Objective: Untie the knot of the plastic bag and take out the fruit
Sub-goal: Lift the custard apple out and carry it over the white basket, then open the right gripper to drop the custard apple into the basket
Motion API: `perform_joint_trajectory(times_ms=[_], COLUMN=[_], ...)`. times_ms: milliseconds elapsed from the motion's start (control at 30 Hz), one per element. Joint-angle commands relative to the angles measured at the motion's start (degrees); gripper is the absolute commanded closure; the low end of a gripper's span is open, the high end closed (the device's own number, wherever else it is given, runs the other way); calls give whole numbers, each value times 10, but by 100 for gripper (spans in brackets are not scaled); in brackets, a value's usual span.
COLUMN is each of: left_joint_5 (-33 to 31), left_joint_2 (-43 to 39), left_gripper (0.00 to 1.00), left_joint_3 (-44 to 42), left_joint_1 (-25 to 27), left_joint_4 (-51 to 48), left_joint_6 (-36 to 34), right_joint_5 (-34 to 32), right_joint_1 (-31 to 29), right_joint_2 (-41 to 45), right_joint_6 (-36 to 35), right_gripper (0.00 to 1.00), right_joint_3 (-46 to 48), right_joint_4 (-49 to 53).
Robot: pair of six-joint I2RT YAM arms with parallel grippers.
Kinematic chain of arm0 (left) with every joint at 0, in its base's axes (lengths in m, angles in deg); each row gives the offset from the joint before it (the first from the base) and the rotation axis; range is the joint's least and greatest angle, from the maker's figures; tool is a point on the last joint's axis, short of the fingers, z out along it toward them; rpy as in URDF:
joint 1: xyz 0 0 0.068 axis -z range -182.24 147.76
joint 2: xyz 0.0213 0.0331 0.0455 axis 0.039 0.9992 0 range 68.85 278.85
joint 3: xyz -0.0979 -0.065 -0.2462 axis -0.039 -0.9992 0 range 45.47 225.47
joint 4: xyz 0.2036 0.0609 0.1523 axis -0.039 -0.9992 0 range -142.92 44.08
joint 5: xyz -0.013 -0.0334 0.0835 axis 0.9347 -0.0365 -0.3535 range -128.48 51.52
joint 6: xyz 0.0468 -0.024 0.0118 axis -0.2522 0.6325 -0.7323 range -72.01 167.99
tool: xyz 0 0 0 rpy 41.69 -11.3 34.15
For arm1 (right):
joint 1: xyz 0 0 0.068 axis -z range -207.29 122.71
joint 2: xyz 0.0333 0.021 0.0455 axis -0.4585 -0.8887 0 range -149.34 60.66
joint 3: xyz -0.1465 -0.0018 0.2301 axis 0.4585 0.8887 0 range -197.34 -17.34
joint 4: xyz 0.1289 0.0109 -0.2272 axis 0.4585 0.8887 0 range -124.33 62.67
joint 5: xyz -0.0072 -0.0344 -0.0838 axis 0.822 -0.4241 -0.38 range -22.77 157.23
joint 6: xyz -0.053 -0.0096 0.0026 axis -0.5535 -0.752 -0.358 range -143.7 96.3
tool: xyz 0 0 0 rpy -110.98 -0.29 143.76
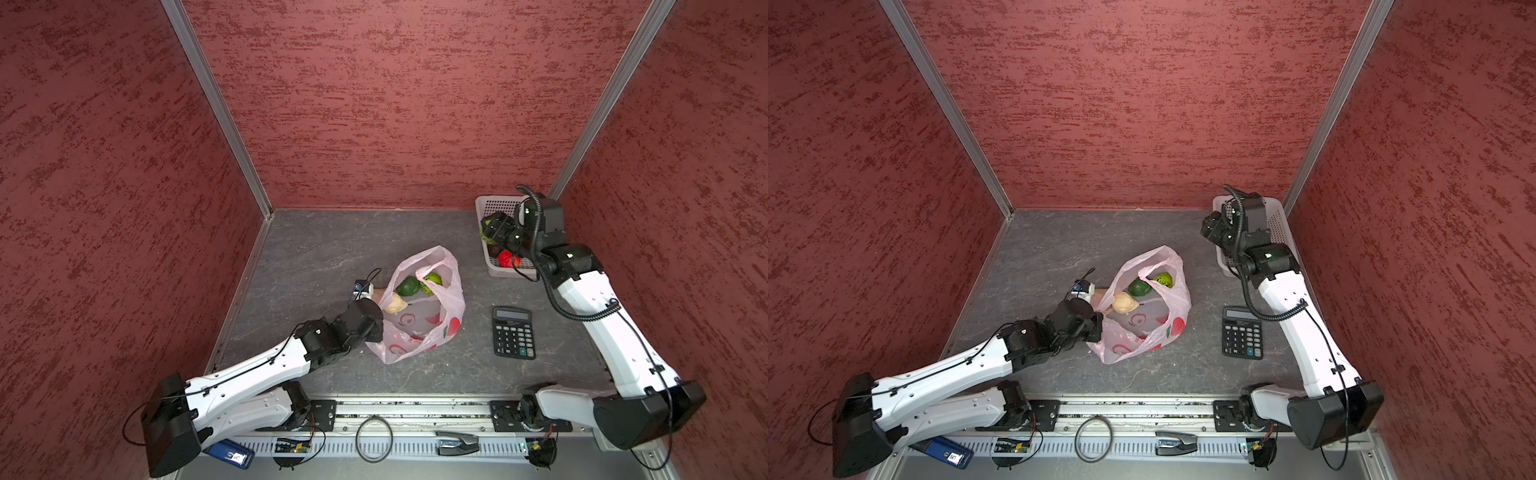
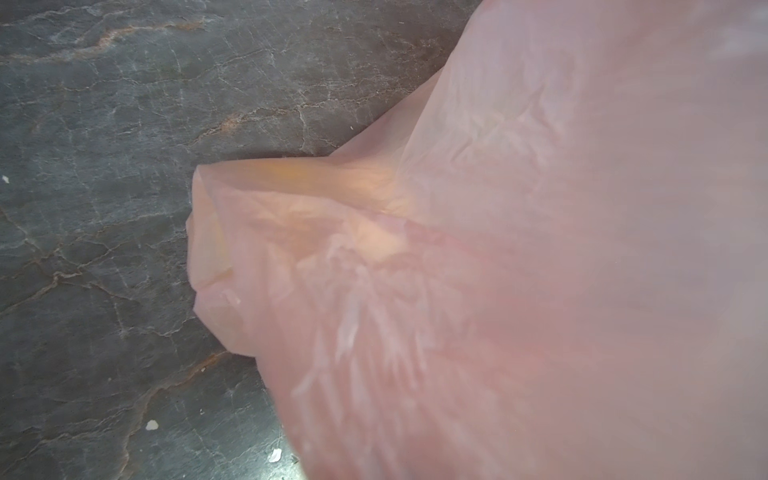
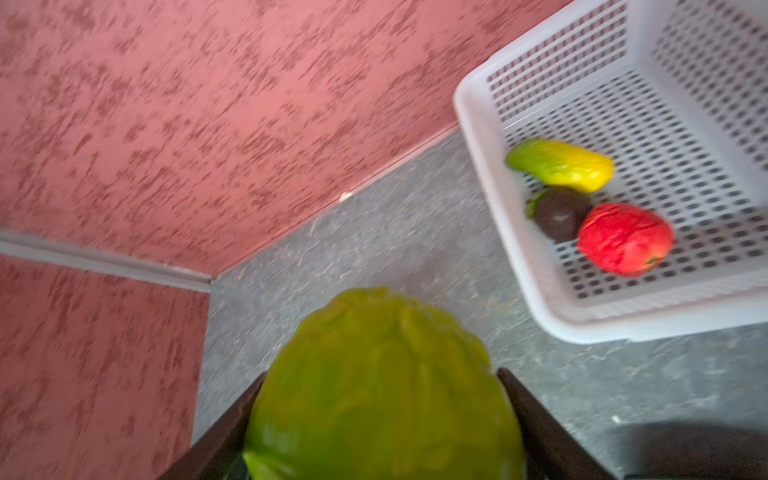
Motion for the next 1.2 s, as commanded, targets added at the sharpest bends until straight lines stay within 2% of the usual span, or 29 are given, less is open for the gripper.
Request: perform_joint_trajectory(times_ms=[0,233,333,600,767,933,1167], left_joint_5=[-6,-4,-5,-6,-6,-8,-13], left_joint_2=[5,5,2,-4,-7,-13,-17], left_gripper=[100,100,100,100,100,100,100], left_joint_3=[17,16,14,13,15,14,15], left_joint_1=[-2,-3,-3,-4,-4,-5,-4], left_joint_4=[17,15,14,11,5,-1,-4], left_joint_6=[-10,-12,-9,-9,-9,-8,-8], right_joint_5=[23,29,34,13,1,-5,-10], right_joint_1=[59,158,188,235,256,260,260], right_joint_2=[-13,-98,-165,-297,-348,-387,-380], right_joint_6=[-40,-63,-72,-101,-106,-117,-121], right_gripper=[33,33,34,33,31,23,8], right_joint_3=[25,42,27,-31,-51,-77,-71], right_joint_4=[-42,-121,-134,-136,-139,-118,-108])
